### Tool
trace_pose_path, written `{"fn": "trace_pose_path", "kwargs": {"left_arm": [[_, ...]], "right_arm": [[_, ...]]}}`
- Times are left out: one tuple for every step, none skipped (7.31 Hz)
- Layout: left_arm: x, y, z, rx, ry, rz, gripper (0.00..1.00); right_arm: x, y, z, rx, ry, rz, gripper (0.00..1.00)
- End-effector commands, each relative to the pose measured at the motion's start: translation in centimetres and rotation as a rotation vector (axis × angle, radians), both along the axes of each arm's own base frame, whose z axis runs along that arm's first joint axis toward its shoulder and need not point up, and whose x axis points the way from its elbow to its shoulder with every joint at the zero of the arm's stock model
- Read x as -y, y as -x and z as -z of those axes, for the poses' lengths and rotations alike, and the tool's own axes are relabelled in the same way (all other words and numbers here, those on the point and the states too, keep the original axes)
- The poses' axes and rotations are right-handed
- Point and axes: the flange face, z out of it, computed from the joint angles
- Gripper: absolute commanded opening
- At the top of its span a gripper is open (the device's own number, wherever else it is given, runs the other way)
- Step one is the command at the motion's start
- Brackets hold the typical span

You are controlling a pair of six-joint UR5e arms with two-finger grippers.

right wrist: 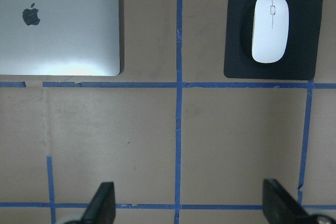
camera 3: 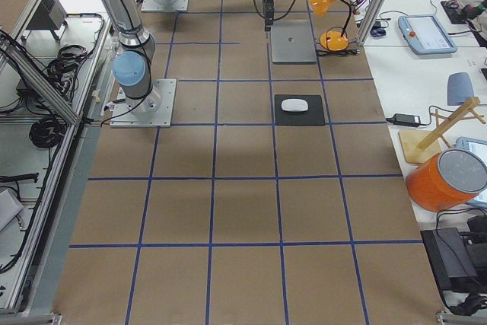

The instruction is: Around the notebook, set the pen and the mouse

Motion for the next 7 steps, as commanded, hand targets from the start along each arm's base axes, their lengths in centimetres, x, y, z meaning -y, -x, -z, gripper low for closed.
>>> {"fn": "trace_pose_path", "kwargs": {"left_arm": [[-0.7, 4.4, 1.1, -0.004, -0.020, -0.121, 0.00], [-1.0, 6.5, 1.6, -0.001, -0.020, -0.158, 0.00], [-1.8, 9.0, 2.4, 0.006, -0.030, -0.167, 0.00], [-2.8, 11.9, 3.3, 0.017, -0.041, -0.219, 0.00], [-3.5, 15.5, 3.1, 0.011, 0.000, -0.274, 0.00], [-4.5, 17.8, 3.6, 0.016, 0.000, -0.290, 0.00], [-4.8, 18.8, 4.5, 0.020, -0.011, -0.350, 0.00]], "right_arm": [[0.2, 0.0, 0.1, 0.000, 0.000, -0.001, 1.00], [0.2, 0.0, 0.0, -0.001, 0.007, -0.003, 1.00], [0.3, 0.0, -0.2, 0.001, 0.012, -0.003, 1.00], [0.2, 0.0, -0.1, -0.001, 0.007, -0.002, 1.00], [0.2, 0.1, -0.1, -0.002, 0.007, -0.001, 1.00], [0.2, 0.1, 0.2, -0.002, 0.003, -0.001, 1.00], [0.2, 0.1, 0.2, -0.004, 0.003, -0.008, 1.00]]}}
